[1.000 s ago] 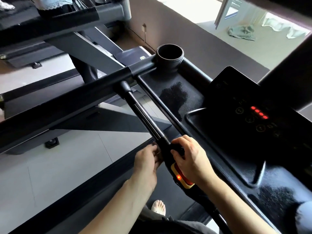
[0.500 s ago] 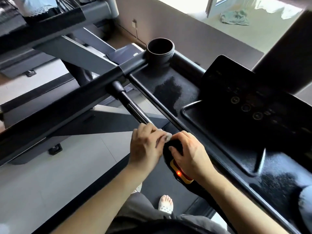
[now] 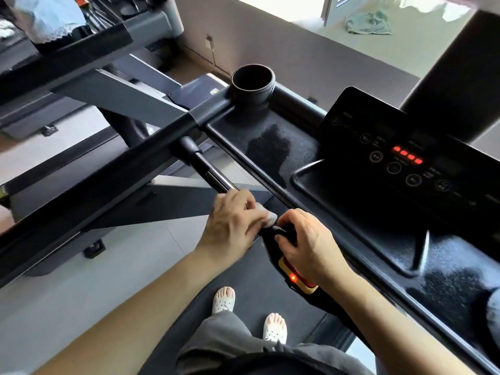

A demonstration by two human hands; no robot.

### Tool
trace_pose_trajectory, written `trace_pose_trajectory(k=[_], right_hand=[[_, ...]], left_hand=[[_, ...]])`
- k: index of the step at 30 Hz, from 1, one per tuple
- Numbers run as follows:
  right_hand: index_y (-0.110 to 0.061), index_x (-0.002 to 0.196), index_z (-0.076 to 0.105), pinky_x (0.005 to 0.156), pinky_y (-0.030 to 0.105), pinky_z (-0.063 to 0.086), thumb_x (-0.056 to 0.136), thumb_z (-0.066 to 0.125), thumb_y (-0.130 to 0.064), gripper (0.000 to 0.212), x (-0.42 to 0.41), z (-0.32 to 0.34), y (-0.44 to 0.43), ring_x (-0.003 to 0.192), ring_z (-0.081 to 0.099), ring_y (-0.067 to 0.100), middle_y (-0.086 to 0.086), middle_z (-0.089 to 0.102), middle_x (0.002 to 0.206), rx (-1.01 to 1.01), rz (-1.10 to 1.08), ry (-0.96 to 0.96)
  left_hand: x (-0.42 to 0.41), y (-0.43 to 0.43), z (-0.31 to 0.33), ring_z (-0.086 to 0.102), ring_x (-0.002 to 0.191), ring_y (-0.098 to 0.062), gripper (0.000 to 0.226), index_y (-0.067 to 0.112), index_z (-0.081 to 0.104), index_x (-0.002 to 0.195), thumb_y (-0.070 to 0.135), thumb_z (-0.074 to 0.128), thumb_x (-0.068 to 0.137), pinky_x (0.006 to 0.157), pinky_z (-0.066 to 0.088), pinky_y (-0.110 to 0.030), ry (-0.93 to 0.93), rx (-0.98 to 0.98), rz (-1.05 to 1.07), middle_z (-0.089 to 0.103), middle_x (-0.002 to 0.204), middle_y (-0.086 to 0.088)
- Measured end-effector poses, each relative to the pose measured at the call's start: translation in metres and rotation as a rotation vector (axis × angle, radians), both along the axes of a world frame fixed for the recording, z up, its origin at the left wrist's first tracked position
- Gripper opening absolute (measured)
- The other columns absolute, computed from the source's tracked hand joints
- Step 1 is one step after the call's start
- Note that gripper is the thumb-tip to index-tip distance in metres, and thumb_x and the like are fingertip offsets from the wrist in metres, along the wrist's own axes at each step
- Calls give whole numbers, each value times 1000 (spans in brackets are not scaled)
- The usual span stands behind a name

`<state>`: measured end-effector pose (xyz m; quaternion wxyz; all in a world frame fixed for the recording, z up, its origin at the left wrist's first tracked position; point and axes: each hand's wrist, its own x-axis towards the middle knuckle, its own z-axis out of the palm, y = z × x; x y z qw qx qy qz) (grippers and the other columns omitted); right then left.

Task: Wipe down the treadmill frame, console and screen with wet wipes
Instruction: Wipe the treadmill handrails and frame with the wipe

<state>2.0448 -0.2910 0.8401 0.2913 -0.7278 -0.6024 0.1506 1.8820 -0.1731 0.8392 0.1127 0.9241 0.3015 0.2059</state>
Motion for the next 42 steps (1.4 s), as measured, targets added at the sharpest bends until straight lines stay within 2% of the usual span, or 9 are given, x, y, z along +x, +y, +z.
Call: trace_pose_trajectory(k=[6, 9, 13, 20, 26, 32, 36, 39, 42], right_hand=[[-24, 107, 70, 70, 33, 54, 91, 73, -31, 18, -12, 7, 12, 85, 62, 15, -7, 60, 95, 61, 3, -27], [-25, 94, 75, 66, 34, 52, 89, 74, -35, 12, -17, 7, 19, 80, 61, 15, -8, 59, 89, 46, 1, -93], [-17, 77, 75, 59, 39, 51, 95, 62, -41, 33, -24, 4, 26, 72, 60, 21, -3, 60, 81, 81, -62, -163], [-15, 73, 74, 59, 42, 49, 94, 64, -30, 28, -34, 0, 58, 73, 55, 24, -1, 52, 78, 26, -115, -88], [-7, 83, 71, 63, 34, 39, 99, 60, -27, 28, -45, 10, 100, 82, 60, 31, 8, 57, 87, -119, -55, -112], [-13, 69, 69, 54, 36, 41, 100, 62, -28, 34, -33, 8, 48, 68, 54, 24, -2, 48, 76, -99, -124, -205], [-15, 76, 73, 61, 37, 43, 101, 60, -27, 31, -42, 6, 67, 75, 54, 22, -3, 50, 84, -129, -165, -97], [-13, 80, 73, 69, 38, 47, 103, 52, -27, 34, -53, 7, 106, 81, 59, 25, 0, 57, 91, -222, -184, -1], [-14, 68, 57, 63, 37, 40, 102, 49, -23, 36, -63, 12, 120, 68, 53, 28, 0, 56, 68, -292, -245, 119]], left_hand=[[-3, -32, -13, 62, 86, -14, 24, 30, 74, 116, 22, 65, 95, 75, 55, -34, -271, -376, 155, 63, 93, 7], [-5, -39, -13, 69, 96, -6, 30, 22, 77, 116, 5, 63, 95, 84, 58, -28, -389, -587, 225, 73, 100, 10], [-14, -38, -11, 71, 89, -5, 18, 16, 74, 100, 1, 64, 96, 77, 54, -15, -551, -860, 414, 75, 91, 9], [-23, -11, -20, 69, 78, -14, 5, 18, 74, 93, 19, 70, 96, 75, 59, -33, -535, -968, 568, 74, 85, 1], [-21, 7, -16, 73, 83, -29, 22, 15, 73, 91, 37, 70, 96, 80, 59, -48, -480, -1100, 589, 76, 83, -5], [-31, 26, -15, 73, 86, -25, 24, 21, 74, 89, 45, 69, 90, 88, 59, -52, -412, -1103, 547, 75, 83, 0], [-40, 43, -12, 72, 84, -18, 15, 26, 72, 87, 40, 70, 93, 86, 59, -48, -328, -985, 487, 74, 82, 6], [-44, 56, -7, 69, 82, -12, 9, 27, 71, 90, 35, 71, 93, 82, 58, -39, -197, -769, 385, 72, 83, 9], [-49, 73, -1, 63, 90, -13, 7, 22, 69, 97, 24, 70, 91, 83, 54, -38, -135, -367, 145, 66, 95, 10]])
